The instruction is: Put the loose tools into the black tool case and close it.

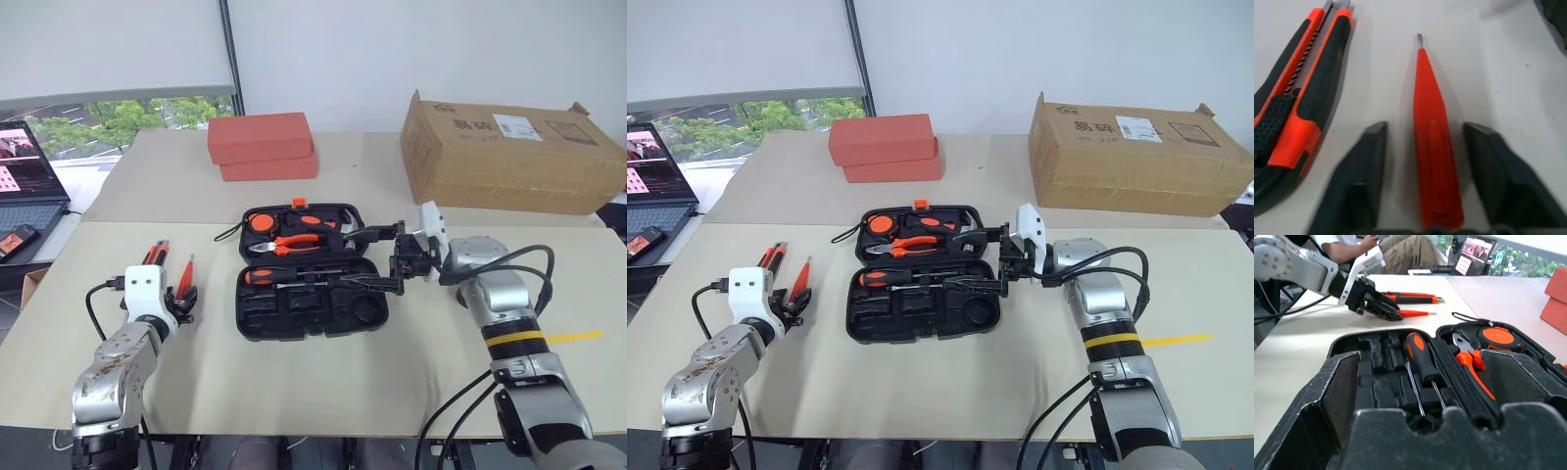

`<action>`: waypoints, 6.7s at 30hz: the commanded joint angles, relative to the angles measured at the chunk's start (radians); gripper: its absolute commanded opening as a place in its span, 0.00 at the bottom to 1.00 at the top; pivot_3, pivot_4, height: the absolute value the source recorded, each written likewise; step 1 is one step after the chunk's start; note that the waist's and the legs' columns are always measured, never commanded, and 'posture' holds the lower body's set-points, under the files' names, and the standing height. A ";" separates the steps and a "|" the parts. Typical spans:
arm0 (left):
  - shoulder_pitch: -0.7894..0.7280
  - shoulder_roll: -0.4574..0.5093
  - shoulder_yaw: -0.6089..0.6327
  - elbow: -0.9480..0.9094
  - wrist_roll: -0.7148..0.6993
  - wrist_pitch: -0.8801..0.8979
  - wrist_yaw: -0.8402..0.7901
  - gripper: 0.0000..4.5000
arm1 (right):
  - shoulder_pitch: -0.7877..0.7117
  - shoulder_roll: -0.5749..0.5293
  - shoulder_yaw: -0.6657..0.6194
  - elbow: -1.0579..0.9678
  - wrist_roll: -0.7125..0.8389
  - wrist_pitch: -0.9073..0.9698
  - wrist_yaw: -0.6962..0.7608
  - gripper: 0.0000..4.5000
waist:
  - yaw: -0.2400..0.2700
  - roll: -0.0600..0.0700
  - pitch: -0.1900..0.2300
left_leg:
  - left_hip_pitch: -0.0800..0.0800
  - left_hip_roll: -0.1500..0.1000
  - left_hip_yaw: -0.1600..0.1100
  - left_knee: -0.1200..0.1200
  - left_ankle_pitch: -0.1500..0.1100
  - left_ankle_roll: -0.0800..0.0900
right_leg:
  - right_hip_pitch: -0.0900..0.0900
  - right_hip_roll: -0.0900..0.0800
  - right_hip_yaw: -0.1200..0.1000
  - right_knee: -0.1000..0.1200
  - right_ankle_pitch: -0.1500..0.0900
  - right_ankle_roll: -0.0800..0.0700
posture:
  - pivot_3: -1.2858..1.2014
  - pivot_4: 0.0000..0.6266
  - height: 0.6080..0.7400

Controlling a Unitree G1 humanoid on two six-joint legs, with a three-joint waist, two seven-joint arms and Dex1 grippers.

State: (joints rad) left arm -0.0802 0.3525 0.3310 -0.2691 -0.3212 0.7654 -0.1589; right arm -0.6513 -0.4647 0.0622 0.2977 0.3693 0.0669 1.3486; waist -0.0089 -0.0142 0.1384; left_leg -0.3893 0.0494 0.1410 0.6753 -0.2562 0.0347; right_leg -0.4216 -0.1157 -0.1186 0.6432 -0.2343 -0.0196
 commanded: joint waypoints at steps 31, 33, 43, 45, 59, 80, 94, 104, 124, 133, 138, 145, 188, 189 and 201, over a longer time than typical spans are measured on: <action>-0.602 0.304 -0.584 0.651 0.249 -0.874 -1.175 0.11 | 0.241 -0.136 -0.136 -0.272 0.078 0.073 -0.129 1.00 | 0.012 0.000 0.001 | -0.005 -0.001 0.002 0.002 -0.001 0.002 | -0.003 0.008 -0.002 -0.002 -0.001 0.002 | 0.52 0.24 0.78; -0.606 0.300 -0.597 0.659 0.257 -0.864 -1.190 0.11 | 0.252 -0.137 -0.139 -0.284 0.078 0.074 -0.136 1.00 | 0.010 0.000 0.001 | -0.005 -0.001 0.002 0.002 -0.001 0.002 | -0.003 0.008 -0.001 -0.002 -0.001 0.002 | 0.52 0.24 0.78; -0.584 0.318 -0.606 0.656 0.290 -0.817 -1.192 0.11 | 0.261 -0.140 -0.135 -0.299 0.073 0.074 -0.154 1.00 | 0.010 0.000 0.001 | -0.003 -0.001 0.001 0.003 -0.003 0.006 | -0.002 0.008 -0.001 0.000 -0.002 0.002 | 0.52 0.24 0.78; -0.579 0.320 -0.607 0.655 0.298 -0.814 -1.186 0.11 | 0.257 -0.140 -0.132 -0.298 0.072 0.073 -0.155 1.00 | 0.010 0.000 0.001 | -0.003 -0.001 0.001 0.003 -0.003 0.006 | -0.002 0.008 -0.001 0.000 -0.002 0.002 | 0.52 0.24 0.78; -0.528 0.345 -0.590 0.599 0.293 -0.743 -1.164 0.11 | 0.235 -0.132 -0.114 -0.274 0.058 0.060 -0.146 1.00 | 0.005 0.000 0.001 | -0.001 -0.001 0.001 0.003 -0.003 0.006 | -0.001 0.008 0.000 0.002 -0.002 0.002 | 0.52 0.24 0.78; -0.507 0.331 -0.443 0.494 0.112 -0.721 -1.138 0.81 | 0.238 -0.140 -0.121 -0.252 0.046 0.037 -0.148 1.00 | 0.008 0.000 0.001 | -0.002 -0.001 0.001 0.004 -0.001 0.004 | -0.001 0.007 0.000 0.003 -0.001 0.002 | 0.52 0.24 0.78; -0.339 0.170 -0.426 0.354 0.112 -0.643 -0.865 0.01 | 0.227 -0.127 -0.103 -0.236 0.045 0.020 -0.148 1.00 | 0.006 0.000 0.001 | -0.001 -0.001 0.001 0.004 0.001 0.001 | 0.000 0.007 0.000 0.002 -0.002 0.002 | 0.52 0.24 0.78; -0.317 0.155 -0.485 0.435 0.223 -0.701 -0.781 0.01 | 0.215 -0.128 -0.099 -0.222 0.045 0.007 -0.147 1.00 | 0.011 0.000 0.001 | 0.000 -0.001 0.001 0.004 -0.002 0.006 | 0.000 0.006 0.000 0.003 -0.001 0.002 | 0.52 0.24 0.78; -0.331 0.133 -0.215 0.271 -0.049 -0.503 -0.645 0.58 | 0.176 -0.073 -0.101 -0.291 0.127 0.068 -0.166 1.00 | 0.002 0.001 0.001 | 0.000 0.000 0.001 0.004 0.000 0.002 | 0.000 0.005 0.000 0.004 -0.001 0.002 | 0.52 0.24 0.78; -0.170 0.181 0.010 0.226 0.043 -0.381 -0.287 1.00 | 0.123 -0.019 -0.066 -0.229 0.136 0.072 -0.125 1.00 | -0.004 0.000 0.001 | 0.001 -0.001 0.000 0.003 0.000 0.002 | 0.001 0.004 0.000 0.003 -0.001 0.002 | 0.52 0.24 0.78; -0.106 0.211 0.049 0.234 0.052 -0.319 -0.236 1.00 | 0.091 -0.019 -0.053 -0.176 0.121 0.060 -0.088 1.00 | 0.005 0.000 0.001 | 0.000 -0.001 0.000 0.003 0.000 0.002 | 0.001 0.003 -0.001 0.003 -0.001 0.002 | 0.52 0.24 0.78; -0.113 0.260 0.054 0.351 0.055 -0.305 -0.250 1.00 | 0.080 -0.026 -0.051 -0.165 0.115 0.057 -0.072 1.00 | 0.008 0.000 0.001 | 0.000 -0.001 0.000 0.002 0.000 0.001 | 0.000 0.002 -0.001 0.003 -0.001 0.001 | 0.52 0.24 0.78; -0.505 0.330 -0.595 0.528 0.170 -0.850 -1.260 0.40 | 0.298 -0.158 -0.136 -0.398 0.133 0.107 -0.210 1.00 | 0.007 -0.001 0.002 | -0.002 -0.001 0.001 0.002 -0.003 0.007 | -0.001 0.007 -0.001 0.002 -0.001 0.002 | 0.52 0.24 0.78; -0.507 0.327 -0.594 0.534 0.175 -0.850 -1.258 0.40 | 0.299 -0.158 -0.134 -0.400 0.133 0.109 -0.211 1.00 | 0.008 -0.001 0.002 | -0.002 -0.001 0.002 0.003 -0.003 0.007 | -0.001 0.007 -0.001 0.002 -0.001 0.002 | 0.52 0.24 0.78; -0.532 0.262 -0.551 0.543 0.141 -0.827 -1.239 0.80 | 0.267 -0.159 -0.135 -0.384 0.133 0.113 -0.214 1.00 | 0.011 -0.001 0.002 | -0.002 -0.001 0.001 0.003 -0.003 0.007 | -0.001 0.007 -0.001 0.002 -0.001 0.002 | 0.52 0.24 0.78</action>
State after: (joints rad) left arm -0.5912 0.6119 -0.2570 0.3113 -0.1408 -0.0650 -1.4012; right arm -0.3714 -0.6181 -0.0534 -0.0689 0.4882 0.1811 1.1361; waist 0.0022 -0.0156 0.1402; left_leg -0.3912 0.0483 0.1422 0.6785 -0.2590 0.0415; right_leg -0.4226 -0.1088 -0.1194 0.6449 -0.2357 -0.0177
